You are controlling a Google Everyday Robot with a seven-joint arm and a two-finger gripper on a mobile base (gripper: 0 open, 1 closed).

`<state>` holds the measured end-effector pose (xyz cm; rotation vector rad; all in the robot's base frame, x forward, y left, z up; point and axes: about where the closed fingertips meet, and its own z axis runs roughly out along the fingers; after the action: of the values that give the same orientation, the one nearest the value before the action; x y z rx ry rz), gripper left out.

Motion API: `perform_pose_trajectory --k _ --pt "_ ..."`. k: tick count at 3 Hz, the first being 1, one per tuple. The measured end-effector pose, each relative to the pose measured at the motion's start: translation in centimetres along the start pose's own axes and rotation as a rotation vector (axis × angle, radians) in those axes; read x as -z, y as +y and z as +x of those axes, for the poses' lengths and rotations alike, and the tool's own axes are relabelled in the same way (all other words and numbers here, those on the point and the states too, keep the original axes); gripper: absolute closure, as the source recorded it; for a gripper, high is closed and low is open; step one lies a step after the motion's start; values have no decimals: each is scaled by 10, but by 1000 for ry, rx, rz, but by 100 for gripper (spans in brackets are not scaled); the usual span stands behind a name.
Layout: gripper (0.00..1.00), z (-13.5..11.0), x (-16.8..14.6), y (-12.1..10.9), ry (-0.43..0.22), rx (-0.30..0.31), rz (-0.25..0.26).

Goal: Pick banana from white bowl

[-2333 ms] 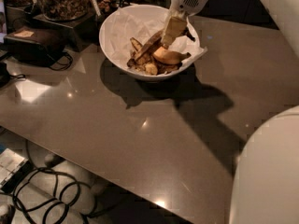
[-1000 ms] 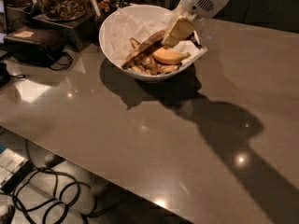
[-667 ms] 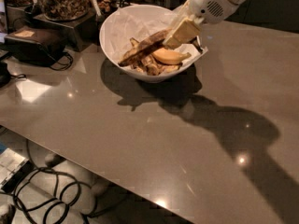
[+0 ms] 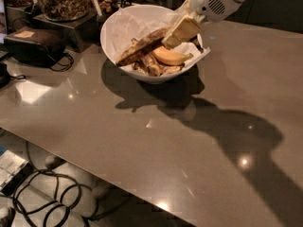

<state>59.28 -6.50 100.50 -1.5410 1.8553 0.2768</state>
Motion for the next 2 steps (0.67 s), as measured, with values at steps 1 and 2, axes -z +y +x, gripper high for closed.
perform_pose_trajectory --k 1,2 --pt "100 -12 18 24 -65 -23 25" --pt "100 -10 32 53 -108 -64 62"
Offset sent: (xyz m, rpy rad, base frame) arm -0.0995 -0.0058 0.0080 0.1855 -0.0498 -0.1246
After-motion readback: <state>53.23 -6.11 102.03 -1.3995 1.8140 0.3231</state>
